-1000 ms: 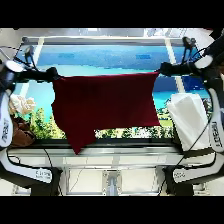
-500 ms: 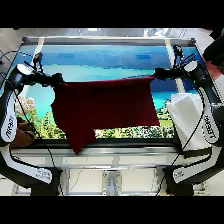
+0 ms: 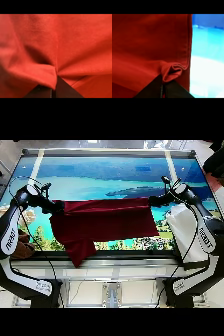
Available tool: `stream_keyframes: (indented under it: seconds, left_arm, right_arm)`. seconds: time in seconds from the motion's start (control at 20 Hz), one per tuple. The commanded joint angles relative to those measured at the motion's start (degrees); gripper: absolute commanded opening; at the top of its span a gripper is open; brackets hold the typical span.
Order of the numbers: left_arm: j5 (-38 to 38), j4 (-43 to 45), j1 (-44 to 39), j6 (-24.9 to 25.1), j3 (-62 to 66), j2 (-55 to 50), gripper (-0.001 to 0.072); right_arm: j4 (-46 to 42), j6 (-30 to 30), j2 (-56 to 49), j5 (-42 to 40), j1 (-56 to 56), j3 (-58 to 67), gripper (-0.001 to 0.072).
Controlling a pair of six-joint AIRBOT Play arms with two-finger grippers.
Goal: Fold the shirts.
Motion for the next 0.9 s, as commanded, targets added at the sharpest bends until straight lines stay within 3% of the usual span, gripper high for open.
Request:
stream_keyframes:
  seconds: [0.0, 0.1, 0.15, 0.25, 0.3, 0.35, 0.4, 0.5, 0.6, 0.7, 0.85]
  left_arm:
    - [-0.87, 0.50, -0.57, -0.24, -1.25, 0.00, 0.0012]
    - [-1.29, 0.46, -0.76, -0.24, -1.25, 0.02, 0.0012]
    - [-1.64, 0.48, -0.74, -0.26, -1.25, 0.02, 0.0023]
    - [-2.40, 0.50, -0.59, -0.24, -1.22, 0.22, 0.0028]
    - [-2.89, 0.48, -0.31, -0.24, -1.22, 0.63, 0.0184]
    - [-3.08, 0.50, 0.02, -0.24, -1.22, 1.60, 0.0504]
    - [-3.06, 0.50, 0.50, -0.24, -1.22, 3.21, 0.0684]
    - [-3.91, 0.52, 1.88, -0.22, -1.22, 8.33, 0.0696]
    - [-6.75, 0.90, 3.91, -0.20, -1.27, 14.47, 0.0697]
    - [-10.19, 1.38, 6.60, -0.04, -3.96, 21.05, 0.0697]
    - [-10.47, 0.44, 8.72, -1.60, -19.65, 30.36, 0.0696]
  right_arm:
    - [-0.20, 0.13, -1.36, -0.04, 1.16, -0.68, 0.0010]
    - [-0.33, 0.13, -1.60, 1.73, 1.53, -0.68, 0.0015]
    - [-0.22, 0.13, -1.55, 3.28, 1.51, -0.63, 0.0056]
    - [-0.35, 0.28, -0.98, 7.85, 1.14, -0.52, 0.0294]
    - [-0.66, 0.28, -0.04, 10.25, 0.87, -0.50, 0.0299]
    - [-1.64, 0.46, 1.55, 12.39, 0.33, -0.50, 0.0299]
    - [-3.52, 1.25, 3.54, 14.21, -0.44, -0.50, 0.0299]
    - [-9.01, 2.54, 9.14, 18.60, -2.86, -0.50, 0.0317]
    - [-13.49, 3.06, 15.17, 24.09, -6.54, -0.52, 0.0426]
    - [-14.05, 3.32, 20.15, 28.57, -10.82, -0.61, 0.0439]
    - [-10.93, 3.30, 25.20, 28.09, -14.88, -4.09, 0.0439]
